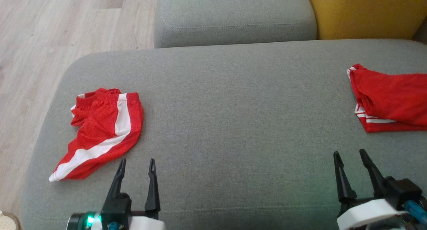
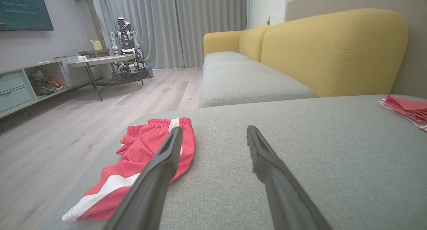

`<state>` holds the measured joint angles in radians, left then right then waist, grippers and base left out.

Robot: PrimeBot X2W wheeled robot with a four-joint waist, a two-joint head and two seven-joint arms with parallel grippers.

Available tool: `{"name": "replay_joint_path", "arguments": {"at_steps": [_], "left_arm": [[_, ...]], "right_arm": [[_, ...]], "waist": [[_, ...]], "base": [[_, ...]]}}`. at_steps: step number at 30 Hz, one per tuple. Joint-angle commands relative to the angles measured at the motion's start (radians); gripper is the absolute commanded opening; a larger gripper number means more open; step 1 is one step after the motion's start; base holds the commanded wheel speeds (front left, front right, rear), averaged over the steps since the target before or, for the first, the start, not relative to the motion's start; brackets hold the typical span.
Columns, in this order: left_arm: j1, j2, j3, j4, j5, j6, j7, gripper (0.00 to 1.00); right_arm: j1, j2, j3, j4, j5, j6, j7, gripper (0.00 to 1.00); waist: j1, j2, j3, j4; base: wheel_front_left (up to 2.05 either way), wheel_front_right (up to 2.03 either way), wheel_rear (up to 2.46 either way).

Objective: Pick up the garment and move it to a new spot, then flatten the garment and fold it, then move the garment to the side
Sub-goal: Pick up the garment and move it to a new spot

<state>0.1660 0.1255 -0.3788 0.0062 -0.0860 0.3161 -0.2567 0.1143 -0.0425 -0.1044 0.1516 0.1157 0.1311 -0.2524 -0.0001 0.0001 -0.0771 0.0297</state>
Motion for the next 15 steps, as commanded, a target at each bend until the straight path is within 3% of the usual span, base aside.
{"name": "replay_joint_path", "arguments": {"at_steps": [1,15], "left_arm": [[-0.025,-0.006,0.037,-0.026,0.01,-0.002,-0.005,1.0],[-0.01,-0.036,0.075,-0.012,0.046,-0.038,-0.005,1.0]], "right_arm": [[-0.027,-0.008,0.018,-0.04,0.007,0.0,-0.009,1.0],[-0.016,-0.008,0.023,-0.041,0.015,0.0,-0.009,1.0]], "waist": [[0.0001,-0.0001,-0.001,0.001],[0.0001,-0.0001,-0.009,0.023]], "base": [[0.0,0.0,0.0],[0.0,0.0,0.0]]}}
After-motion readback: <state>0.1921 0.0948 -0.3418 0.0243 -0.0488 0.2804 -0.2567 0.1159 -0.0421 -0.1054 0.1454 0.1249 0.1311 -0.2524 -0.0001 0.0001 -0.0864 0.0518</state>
